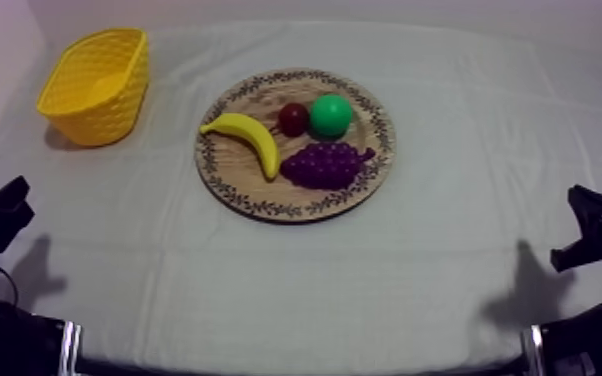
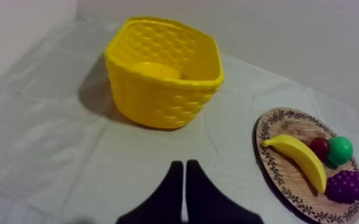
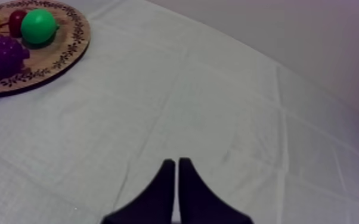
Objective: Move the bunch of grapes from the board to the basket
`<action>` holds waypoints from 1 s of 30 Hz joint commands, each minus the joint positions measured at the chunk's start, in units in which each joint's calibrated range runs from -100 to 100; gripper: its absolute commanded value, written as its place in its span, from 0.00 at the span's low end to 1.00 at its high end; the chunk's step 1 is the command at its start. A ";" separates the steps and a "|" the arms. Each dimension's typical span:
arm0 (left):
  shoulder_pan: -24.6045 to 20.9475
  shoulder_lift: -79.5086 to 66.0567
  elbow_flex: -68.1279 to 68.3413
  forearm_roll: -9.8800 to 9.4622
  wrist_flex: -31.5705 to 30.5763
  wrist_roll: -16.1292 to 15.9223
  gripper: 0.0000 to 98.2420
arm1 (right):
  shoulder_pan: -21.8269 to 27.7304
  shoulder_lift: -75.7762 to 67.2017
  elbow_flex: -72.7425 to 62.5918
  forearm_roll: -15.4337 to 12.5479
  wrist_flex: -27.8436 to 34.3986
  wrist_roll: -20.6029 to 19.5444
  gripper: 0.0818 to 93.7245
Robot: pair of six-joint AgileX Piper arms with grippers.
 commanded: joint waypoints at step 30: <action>8.11 -0.12 0.86 -0.70 -3.90 0.15 0.00 | 0.00 0.00 0.00 -0.01 -0.01 0.01 0.00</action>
